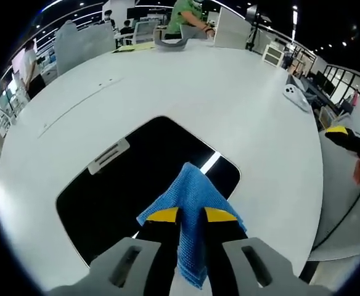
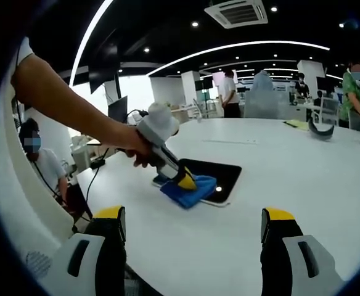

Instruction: Wipe the mirror surface with the cleaning cloth until all visible marks leave the cleaned area.

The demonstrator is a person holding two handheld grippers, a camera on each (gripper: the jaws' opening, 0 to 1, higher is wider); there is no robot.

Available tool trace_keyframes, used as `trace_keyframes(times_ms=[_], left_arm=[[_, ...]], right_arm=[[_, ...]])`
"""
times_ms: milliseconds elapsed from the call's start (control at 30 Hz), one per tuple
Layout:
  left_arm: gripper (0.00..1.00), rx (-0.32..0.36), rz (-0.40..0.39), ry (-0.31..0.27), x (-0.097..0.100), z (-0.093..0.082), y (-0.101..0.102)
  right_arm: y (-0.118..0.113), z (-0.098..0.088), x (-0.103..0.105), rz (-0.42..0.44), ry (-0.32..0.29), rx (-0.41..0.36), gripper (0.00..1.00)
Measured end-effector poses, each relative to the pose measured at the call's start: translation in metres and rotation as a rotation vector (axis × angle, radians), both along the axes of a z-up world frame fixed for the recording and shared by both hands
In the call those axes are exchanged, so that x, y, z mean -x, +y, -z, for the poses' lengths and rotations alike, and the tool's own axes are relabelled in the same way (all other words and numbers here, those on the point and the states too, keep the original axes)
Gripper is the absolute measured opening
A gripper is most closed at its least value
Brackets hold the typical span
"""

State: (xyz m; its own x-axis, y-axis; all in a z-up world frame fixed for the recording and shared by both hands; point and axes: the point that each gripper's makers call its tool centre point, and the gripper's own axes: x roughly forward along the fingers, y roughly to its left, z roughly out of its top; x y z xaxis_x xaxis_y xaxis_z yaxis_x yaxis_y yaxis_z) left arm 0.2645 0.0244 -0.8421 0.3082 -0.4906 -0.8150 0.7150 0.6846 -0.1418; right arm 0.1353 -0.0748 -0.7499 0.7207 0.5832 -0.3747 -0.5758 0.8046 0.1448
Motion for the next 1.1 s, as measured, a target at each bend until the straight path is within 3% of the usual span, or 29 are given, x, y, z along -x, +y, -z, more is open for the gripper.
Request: trace_keyframes(times_ms=[100, 767, 933, 1100], left_arm=[[0.12, 0.01, -0.026, 0.026, -0.001, 0.0, -0.003], [0.12, 0.042, 0.001, 0.033, -0.004, 0.0, -0.03], [0.11, -0.003, 0.09, -0.016, -0.004, 0.001, -0.038], [0.11, 0.023, 0.053, 0.028, -0.007, 0.001, -0.039]], right_arm=[[0.0, 0.0, -0.001, 0.0, 0.001, 0.001, 0.91], [0.0, 0.005, -0.008, -0.003, 0.018, 0.001, 0.91], [-0.001, 0.007, -0.01, -0.006, 0.023, 0.005, 0.91], [-0.002, 0.008, -0.013, -0.007, 0.028, 0.006, 0.91]])
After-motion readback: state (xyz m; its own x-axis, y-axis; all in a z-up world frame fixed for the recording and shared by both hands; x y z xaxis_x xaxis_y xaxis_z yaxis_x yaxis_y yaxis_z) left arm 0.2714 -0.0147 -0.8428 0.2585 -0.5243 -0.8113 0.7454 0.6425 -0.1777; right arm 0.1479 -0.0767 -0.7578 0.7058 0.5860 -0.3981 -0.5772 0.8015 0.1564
